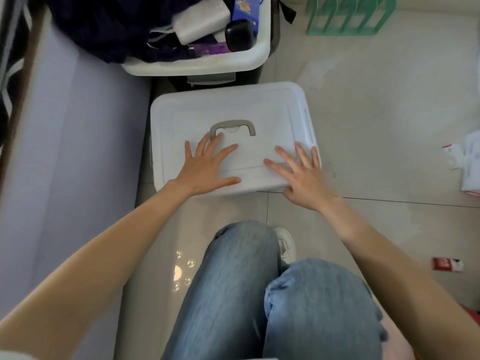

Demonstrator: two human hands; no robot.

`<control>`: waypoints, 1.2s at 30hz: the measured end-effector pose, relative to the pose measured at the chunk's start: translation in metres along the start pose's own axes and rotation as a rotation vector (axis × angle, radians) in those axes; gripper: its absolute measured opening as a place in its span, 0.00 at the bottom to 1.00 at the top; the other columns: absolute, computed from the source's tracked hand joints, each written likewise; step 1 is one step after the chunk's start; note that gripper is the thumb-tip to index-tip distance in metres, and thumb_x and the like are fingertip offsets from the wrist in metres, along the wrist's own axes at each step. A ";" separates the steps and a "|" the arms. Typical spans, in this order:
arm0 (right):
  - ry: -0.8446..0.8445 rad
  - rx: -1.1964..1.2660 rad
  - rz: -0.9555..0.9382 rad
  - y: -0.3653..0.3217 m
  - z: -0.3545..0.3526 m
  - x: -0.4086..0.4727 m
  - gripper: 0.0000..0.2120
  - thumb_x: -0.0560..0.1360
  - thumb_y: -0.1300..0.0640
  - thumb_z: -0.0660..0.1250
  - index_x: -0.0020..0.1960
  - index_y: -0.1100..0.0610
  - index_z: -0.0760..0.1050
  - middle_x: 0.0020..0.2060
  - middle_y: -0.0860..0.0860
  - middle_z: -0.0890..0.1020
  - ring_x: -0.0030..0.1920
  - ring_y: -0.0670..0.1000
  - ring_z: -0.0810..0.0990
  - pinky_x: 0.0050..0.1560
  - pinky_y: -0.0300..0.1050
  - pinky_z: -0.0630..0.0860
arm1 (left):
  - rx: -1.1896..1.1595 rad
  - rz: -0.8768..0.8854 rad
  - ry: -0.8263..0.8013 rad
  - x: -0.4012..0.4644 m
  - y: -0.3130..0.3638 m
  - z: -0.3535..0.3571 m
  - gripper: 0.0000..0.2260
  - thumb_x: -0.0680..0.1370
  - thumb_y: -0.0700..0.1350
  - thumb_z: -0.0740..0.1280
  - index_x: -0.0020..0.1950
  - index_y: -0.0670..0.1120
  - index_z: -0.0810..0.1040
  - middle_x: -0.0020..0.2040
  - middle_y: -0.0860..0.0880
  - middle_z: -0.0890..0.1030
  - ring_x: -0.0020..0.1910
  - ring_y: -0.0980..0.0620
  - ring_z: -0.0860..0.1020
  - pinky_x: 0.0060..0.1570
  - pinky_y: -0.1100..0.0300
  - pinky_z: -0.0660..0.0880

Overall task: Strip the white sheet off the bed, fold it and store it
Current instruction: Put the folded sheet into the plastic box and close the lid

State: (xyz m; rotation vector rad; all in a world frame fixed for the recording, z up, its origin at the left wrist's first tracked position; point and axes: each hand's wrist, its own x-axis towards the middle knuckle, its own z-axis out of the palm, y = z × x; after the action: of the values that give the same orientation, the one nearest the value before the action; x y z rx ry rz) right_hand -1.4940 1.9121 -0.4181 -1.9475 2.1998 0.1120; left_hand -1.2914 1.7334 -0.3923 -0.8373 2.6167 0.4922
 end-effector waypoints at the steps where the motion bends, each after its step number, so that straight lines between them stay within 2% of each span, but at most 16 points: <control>1: -0.023 0.002 0.000 -0.001 0.000 -0.001 0.42 0.63 0.59 0.69 0.73 0.43 0.58 0.75 0.51 0.58 0.73 0.68 0.53 0.67 0.71 0.48 | -0.011 -0.022 0.028 0.007 0.005 0.001 0.37 0.70 0.72 0.56 0.74 0.62 0.47 0.77 0.50 0.42 0.75 0.48 0.36 0.69 0.34 0.39; 3: -0.087 0.051 0.000 -0.003 0.002 -0.001 0.40 0.66 0.57 0.66 0.74 0.42 0.55 0.76 0.50 0.53 0.74 0.66 0.47 0.69 0.69 0.45 | -0.020 -0.054 0.042 0.021 0.014 0.003 0.37 0.70 0.72 0.56 0.74 0.62 0.47 0.77 0.49 0.42 0.75 0.47 0.35 0.69 0.33 0.39; 5: -0.053 0.173 0.024 -0.002 0.003 -0.002 0.33 0.68 0.54 0.60 0.73 0.44 0.60 0.76 0.50 0.55 0.75 0.63 0.49 0.70 0.68 0.47 | -0.016 -0.087 0.008 0.029 0.019 0.006 0.39 0.69 0.73 0.55 0.74 0.62 0.45 0.77 0.48 0.40 0.74 0.45 0.34 0.68 0.32 0.39; 8: 0.163 0.345 0.312 0.013 0.004 0.010 0.25 0.72 0.52 0.56 0.69 0.49 0.68 0.73 0.55 0.61 0.72 0.64 0.58 0.68 0.63 0.57 | 0.000 -0.102 -0.041 0.033 0.017 0.014 0.41 0.68 0.73 0.57 0.74 0.62 0.42 0.77 0.48 0.36 0.73 0.43 0.31 0.66 0.30 0.38; 11: 0.112 0.470 0.535 0.032 0.005 0.033 0.26 0.76 0.54 0.63 0.73 0.54 0.62 0.73 0.59 0.59 0.69 0.65 0.62 0.66 0.59 0.63 | 0.007 -0.098 -0.025 0.036 0.013 0.018 0.43 0.67 0.74 0.58 0.74 0.62 0.41 0.76 0.49 0.36 0.73 0.43 0.31 0.65 0.30 0.38; 17: 0.171 0.569 0.509 0.020 0.002 0.037 0.25 0.76 0.58 0.63 0.72 0.55 0.64 0.70 0.57 0.64 0.63 0.58 0.71 0.55 0.46 0.70 | -0.001 -0.091 0.017 0.029 -0.003 0.015 0.42 0.65 0.74 0.61 0.74 0.63 0.47 0.77 0.51 0.40 0.74 0.46 0.34 0.67 0.30 0.41; 20: 0.197 0.496 0.474 0.009 0.005 0.027 0.23 0.76 0.56 0.65 0.70 0.51 0.68 0.66 0.54 0.69 0.59 0.58 0.72 0.52 0.48 0.72 | 0.011 -0.095 0.117 0.021 -0.011 0.017 0.42 0.64 0.74 0.62 0.73 0.59 0.55 0.77 0.50 0.43 0.75 0.47 0.37 0.66 0.29 0.42; 22: 0.200 0.368 0.487 0.006 0.006 0.027 0.23 0.75 0.51 0.66 0.69 0.46 0.69 0.66 0.51 0.70 0.61 0.60 0.67 0.56 0.53 0.71 | 0.044 -0.067 0.126 0.026 -0.005 0.018 0.45 0.63 0.75 0.61 0.74 0.59 0.51 0.77 0.51 0.40 0.75 0.46 0.36 0.65 0.28 0.41; 24: 0.179 0.384 0.543 0.008 0.007 0.028 0.25 0.74 0.49 0.67 0.69 0.42 0.67 0.72 0.52 0.62 0.68 0.61 0.59 0.63 0.57 0.63 | 0.073 -0.036 0.064 0.037 0.004 0.019 0.48 0.62 0.77 0.59 0.75 0.61 0.42 0.76 0.52 0.35 0.74 0.44 0.32 0.64 0.26 0.41; 26: 0.154 0.669 0.631 0.014 0.008 0.030 0.33 0.72 0.50 0.70 0.73 0.42 0.59 0.75 0.56 0.52 0.74 0.59 0.52 0.69 0.56 0.56 | 0.087 -0.022 0.005 0.045 0.007 0.021 0.49 0.61 0.78 0.56 0.73 0.63 0.37 0.75 0.52 0.33 0.73 0.43 0.31 0.63 0.26 0.42; 27: 0.147 0.885 0.683 0.018 0.006 0.031 0.40 0.71 0.52 0.72 0.75 0.44 0.53 0.75 0.57 0.52 0.74 0.58 0.55 0.71 0.54 0.56 | 0.086 -0.020 -0.003 0.047 0.007 0.022 0.48 0.61 0.78 0.55 0.73 0.63 0.36 0.75 0.52 0.32 0.73 0.43 0.31 0.63 0.25 0.42; 29: 0.106 1.261 0.840 0.021 0.003 0.033 0.48 0.68 0.56 0.75 0.76 0.48 0.46 0.71 0.56 0.64 0.67 0.55 0.68 0.67 0.49 0.65 | 0.078 -0.020 -0.004 0.047 0.005 0.025 0.48 0.61 0.79 0.55 0.73 0.63 0.36 0.75 0.52 0.32 0.73 0.43 0.31 0.63 0.25 0.41; 30: 0.077 1.387 0.925 0.021 0.001 0.035 0.48 0.68 0.58 0.75 0.76 0.51 0.47 0.67 0.56 0.70 0.62 0.54 0.73 0.61 0.45 0.68 | 0.074 -0.020 -0.004 0.048 0.005 0.025 0.49 0.61 0.79 0.55 0.73 0.63 0.36 0.75 0.52 0.32 0.73 0.43 0.31 0.63 0.26 0.41; 31: 0.065 1.439 0.970 0.019 -0.001 0.037 0.44 0.68 0.59 0.74 0.75 0.54 0.52 0.63 0.56 0.74 0.58 0.53 0.76 0.57 0.44 0.70 | 0.071 -0.021 -0.001 0.047 0.005 0.026 0.49 0.61 0.79 0.55 0.73 0.63 0.36 0.75 0.52 0.33 0.73 0.43 0.31 0.63 0.26 0.41; 33: 0.108 1.298 0.945 0.015 -0.002 0.041 0.28 0.68 0.62 0.73 0.66 0.60 0.68 0.58 0.57 0.76 0.51 0.53 0.77 0.50 0.42 0.72 | 0.070 -0.016 0.013 0.047 0.005 0.027 0.49 0.61 0.79 0.55 0.73 0.63 0.36 0.76 0.52 0.33 0.73 0.43 0.31 0.63 0.26 0.41; 36: 0.158 0.987 0.852 0.007 0.001 0.045 0.17 0.70 0.60 0.71 0.56 0.63 0.73 0.52 0.56 0.71 0.49 0.56 0.75 0.46 0.41 0.68 | 0.070 -0.010 0.026 0.048 0.003 0.028 0.48 0.61 0.78 0.55 0.73 0.63 0.36 0.76 0.52 0.33 0.73 0.43 0.31 0.64 0.26 0.40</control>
State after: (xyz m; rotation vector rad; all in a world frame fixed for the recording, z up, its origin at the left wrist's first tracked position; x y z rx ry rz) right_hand -1.5063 1.8690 -0.4288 -0.4852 2.3098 -0.8445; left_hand -1.3238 1.7242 -0.4363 -0.8388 2.6356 0.3879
